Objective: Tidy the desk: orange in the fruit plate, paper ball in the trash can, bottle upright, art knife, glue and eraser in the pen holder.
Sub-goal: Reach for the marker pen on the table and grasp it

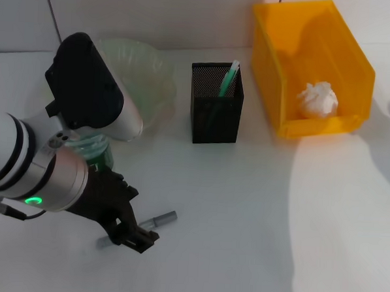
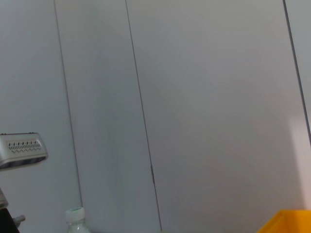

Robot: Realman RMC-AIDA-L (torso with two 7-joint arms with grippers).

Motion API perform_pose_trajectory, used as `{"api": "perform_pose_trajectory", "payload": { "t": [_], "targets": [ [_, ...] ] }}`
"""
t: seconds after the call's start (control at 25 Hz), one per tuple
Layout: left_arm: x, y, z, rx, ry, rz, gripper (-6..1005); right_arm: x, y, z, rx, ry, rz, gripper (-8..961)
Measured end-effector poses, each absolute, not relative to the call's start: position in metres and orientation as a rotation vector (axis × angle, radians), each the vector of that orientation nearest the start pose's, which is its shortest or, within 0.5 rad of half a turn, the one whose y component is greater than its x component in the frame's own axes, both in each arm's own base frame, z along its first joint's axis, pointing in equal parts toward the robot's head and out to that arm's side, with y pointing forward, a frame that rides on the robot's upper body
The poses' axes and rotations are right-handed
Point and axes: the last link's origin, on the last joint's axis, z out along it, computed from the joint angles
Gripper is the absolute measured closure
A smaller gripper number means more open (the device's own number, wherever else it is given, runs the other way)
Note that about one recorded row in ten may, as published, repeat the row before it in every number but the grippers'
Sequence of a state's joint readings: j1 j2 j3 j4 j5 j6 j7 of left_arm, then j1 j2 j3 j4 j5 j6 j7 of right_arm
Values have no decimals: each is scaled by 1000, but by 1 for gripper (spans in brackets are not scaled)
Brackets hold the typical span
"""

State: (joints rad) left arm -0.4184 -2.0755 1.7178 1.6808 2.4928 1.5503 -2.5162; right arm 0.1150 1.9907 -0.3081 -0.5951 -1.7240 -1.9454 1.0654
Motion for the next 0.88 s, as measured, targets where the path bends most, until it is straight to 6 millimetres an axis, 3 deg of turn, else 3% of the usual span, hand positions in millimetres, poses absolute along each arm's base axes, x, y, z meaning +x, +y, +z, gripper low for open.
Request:
{"api": "perform_pose_trajectory", "payload": {
  "t": [0.44, 0.6, 0.88],
  "targets": [
    [-148, 294, -37, -2767, -474, 668, 183, 352, 201, 99, -2178, 502, 1051, 250],
    [-130, 310, -49, -2757, -457, 712, 184, 351, 203, 98, -2184, 505, 1061, 251],
    [-115, 317, -61, -2773, -416, 745, 186, 352, 203, 98, -2179, 504, 1061, 251]
  ]
}}
